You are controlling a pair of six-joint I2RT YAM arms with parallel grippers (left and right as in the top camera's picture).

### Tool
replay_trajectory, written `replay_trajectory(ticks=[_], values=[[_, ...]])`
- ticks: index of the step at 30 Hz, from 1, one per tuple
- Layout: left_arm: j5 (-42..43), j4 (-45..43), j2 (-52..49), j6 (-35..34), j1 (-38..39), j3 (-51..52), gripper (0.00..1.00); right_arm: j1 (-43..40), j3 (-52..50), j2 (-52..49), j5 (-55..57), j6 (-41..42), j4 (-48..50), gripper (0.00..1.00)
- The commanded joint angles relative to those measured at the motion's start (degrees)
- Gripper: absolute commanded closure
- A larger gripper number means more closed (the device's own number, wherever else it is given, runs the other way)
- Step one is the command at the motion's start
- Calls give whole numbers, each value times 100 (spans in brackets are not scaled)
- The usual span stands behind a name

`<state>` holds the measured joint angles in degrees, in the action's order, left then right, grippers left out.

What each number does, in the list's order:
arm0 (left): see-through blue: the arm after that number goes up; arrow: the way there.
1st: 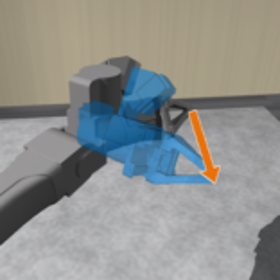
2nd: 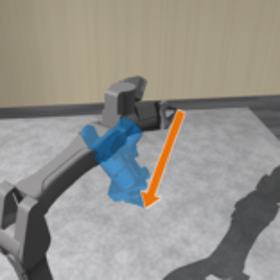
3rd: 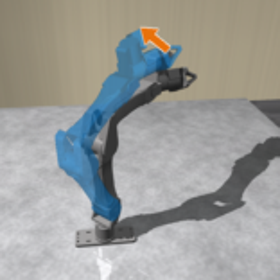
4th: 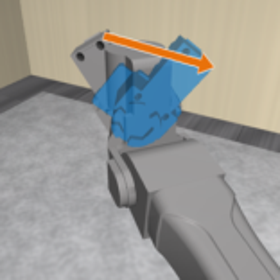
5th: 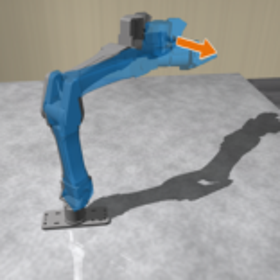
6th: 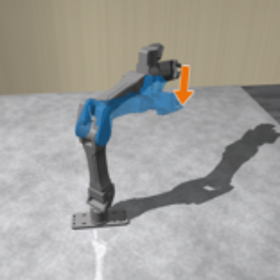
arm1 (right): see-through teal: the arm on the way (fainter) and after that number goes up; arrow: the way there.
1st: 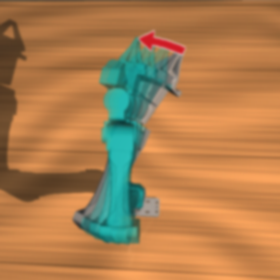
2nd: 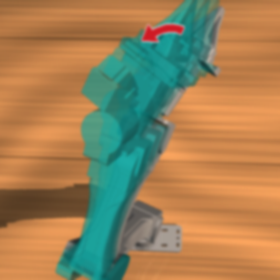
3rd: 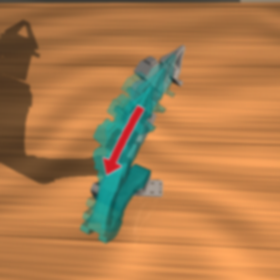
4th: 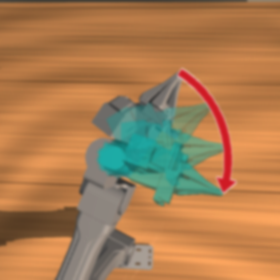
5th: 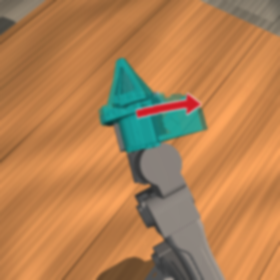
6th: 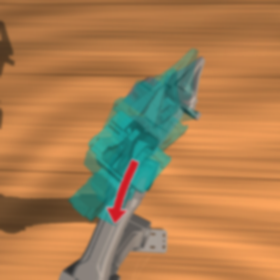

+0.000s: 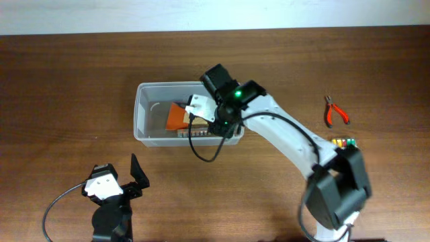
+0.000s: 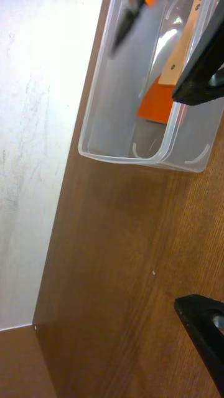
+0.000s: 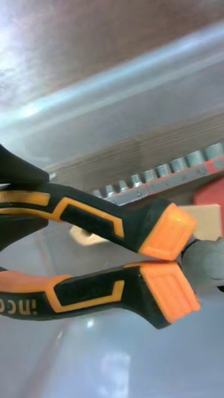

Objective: Pack container
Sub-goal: 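Carry the orange-black pliers into the container and release them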

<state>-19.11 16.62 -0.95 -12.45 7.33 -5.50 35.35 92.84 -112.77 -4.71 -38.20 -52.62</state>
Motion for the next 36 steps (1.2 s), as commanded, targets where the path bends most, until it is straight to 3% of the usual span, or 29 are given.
replay_trajectory(ticks=[1,9,10,11,12,17,24,30,36], values=[[-20,9,22,50,17,17,1,26,109,-332,-247,-35,164,96],[-22,9,22,50,17,17,1,28,109,-658,-262,118,476,96],[-20,9,22,50,17,17,1,28,111,-656,-262,120,496,91],[-20,9,22,50,17,17,1,26,114,-654,-260,151,505,70],[-20,9,22,50,17,17,1,26,116,-654,-260,221,509,58],[-20,9,22,50,17,17,1,26,341,-627,-260,837,505,31],[-20,9,22,50,17,17,1,-13,1303,-354,-46,1797,-76,31],[-20,9,22,50,17,17,1,-313,2433,70,1429,2953,-1410,30],[-20,9,22,50,17,17,1,-1056,2822,632,2107,3375,-2474,26]])
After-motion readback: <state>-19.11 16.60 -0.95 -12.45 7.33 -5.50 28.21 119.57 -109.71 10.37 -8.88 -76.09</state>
